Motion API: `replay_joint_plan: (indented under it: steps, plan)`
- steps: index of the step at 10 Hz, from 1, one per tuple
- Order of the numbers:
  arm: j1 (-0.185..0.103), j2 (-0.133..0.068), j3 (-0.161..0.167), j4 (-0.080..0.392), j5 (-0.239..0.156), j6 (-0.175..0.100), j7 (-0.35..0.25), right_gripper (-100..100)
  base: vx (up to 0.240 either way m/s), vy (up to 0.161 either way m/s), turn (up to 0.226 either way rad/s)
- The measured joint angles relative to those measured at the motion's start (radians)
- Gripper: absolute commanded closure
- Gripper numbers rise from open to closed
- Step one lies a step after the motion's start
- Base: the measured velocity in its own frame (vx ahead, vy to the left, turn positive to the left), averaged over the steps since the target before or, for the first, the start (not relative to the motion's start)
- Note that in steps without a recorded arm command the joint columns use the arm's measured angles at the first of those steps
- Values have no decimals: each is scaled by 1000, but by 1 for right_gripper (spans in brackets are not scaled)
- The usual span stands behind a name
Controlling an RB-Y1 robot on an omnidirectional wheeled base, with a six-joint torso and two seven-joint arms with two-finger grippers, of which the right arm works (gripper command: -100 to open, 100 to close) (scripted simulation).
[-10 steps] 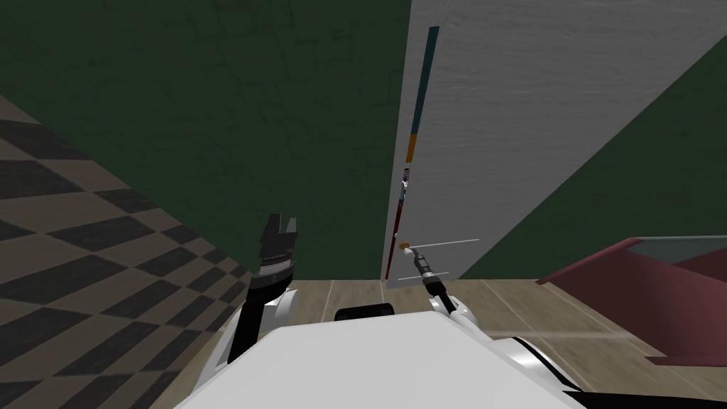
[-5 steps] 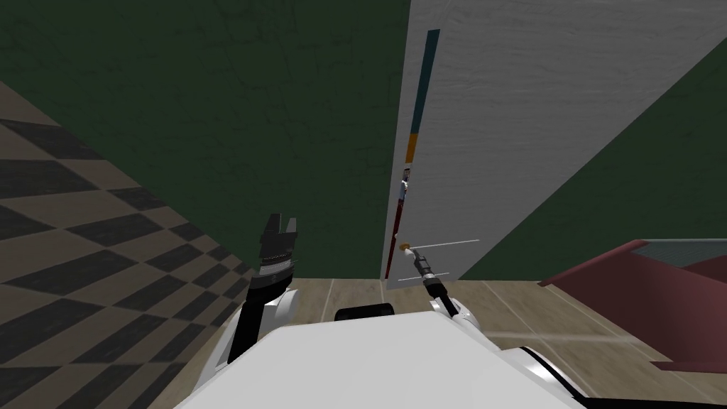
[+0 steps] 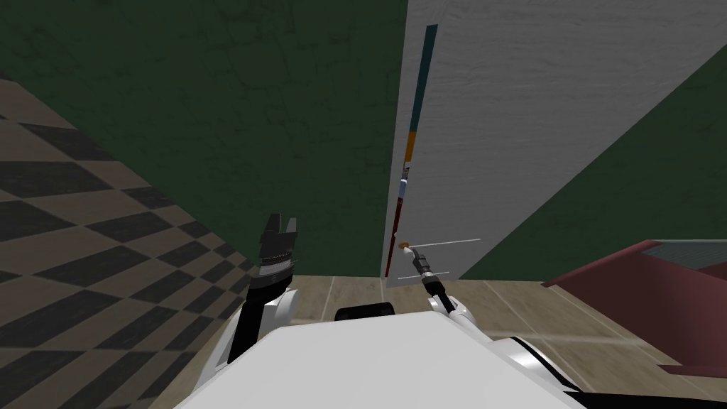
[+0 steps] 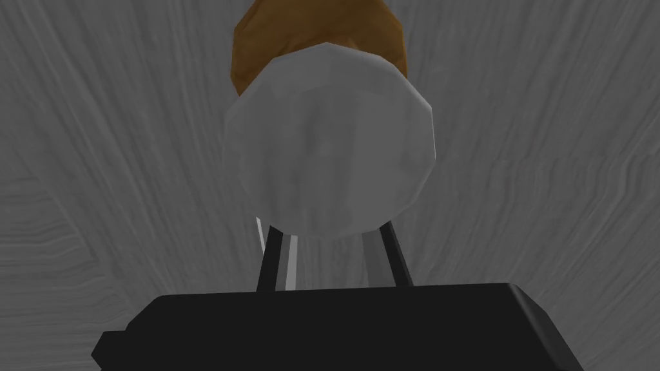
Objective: Pull the door open
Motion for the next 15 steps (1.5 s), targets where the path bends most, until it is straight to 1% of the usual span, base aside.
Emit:
replay_joint_plan:
  steps: [1,2,3,4,5,6,7,8,9,10,11,12,13,14,15]
  plan:
    - [-1,0,5,-2,-7,8,-24,100,-25,-12,35]
    - [-4,-1,9,9,-11,-1,-45,100,-27,-11,35]
    - [-10,-3,14,19,-18,-3,-74,100,-56,-19,71]
    - [-14,-7,21,18,-29,6,-108,100,-41,-19,13]
    - [-6,-7,24,-1,-34,17,-131,100,-10,-10,-13]
    - [-7,-4,25,3,-36,16,-140,100,-18,-16,41]
    - [4,-3,27,-20,-44,28,-157,100,-46,-25,93]
    - [-14,-4,34,15,-53,15,-188,100,-34,-17,21]
    - [-50,-2,40,84,-56,-17,-218,100,-5,-10,-3]
    - [-22,-3,39,37,-59,7,-224,100,-1,-3,-31]
    - [-22,1,40,41,-59,4,-224,100,-5,4,4]
    - [-16,2,39,30,-60,3,-222,100,0,0,0]
    - [3,4,36,-12,-62,22,-215,100,-15,-12,36]
    - [-25,6,41,35,-67,11,-235,100,-22,-6,28]
    - [-12,3,44,11,-70,22,-253,-100,-32,-31,-28]
